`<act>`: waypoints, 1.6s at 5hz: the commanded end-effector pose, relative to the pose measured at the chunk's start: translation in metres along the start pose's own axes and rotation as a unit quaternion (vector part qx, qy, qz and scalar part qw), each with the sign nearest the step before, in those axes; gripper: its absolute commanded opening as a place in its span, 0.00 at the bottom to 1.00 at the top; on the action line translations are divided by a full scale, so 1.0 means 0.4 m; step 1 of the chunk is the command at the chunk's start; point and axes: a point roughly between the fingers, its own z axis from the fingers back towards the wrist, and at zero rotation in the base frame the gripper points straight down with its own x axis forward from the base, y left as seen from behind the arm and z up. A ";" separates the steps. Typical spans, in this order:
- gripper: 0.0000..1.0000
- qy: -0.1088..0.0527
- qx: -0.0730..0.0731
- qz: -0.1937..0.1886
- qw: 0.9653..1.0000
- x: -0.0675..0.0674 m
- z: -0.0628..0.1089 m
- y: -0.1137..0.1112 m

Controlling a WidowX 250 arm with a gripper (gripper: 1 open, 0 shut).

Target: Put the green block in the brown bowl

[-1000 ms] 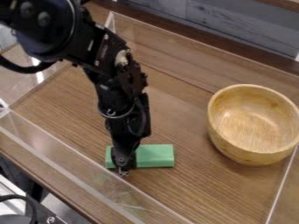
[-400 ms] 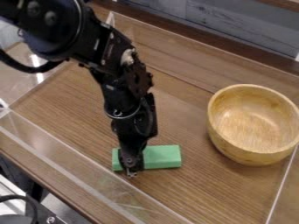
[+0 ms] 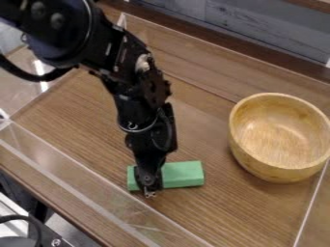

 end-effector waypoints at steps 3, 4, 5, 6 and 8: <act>0.00 -0.003 -0.024 0.023 0.999 0.005 -0.008 -0.031; 0.00 -0.005 -0.029 0.031 0.999 0.006 -0.009 -0.037; 0.00 -0.006 -0.033 0.040 0.999 0.008 -0.010 -0.041; 0.00 -0.007 -0.038 0.049 0.998 0.009 -0.011 -0.045; 0.00 -0.009 -0.048 0.073 0.996 0.014 -0.010 -0.050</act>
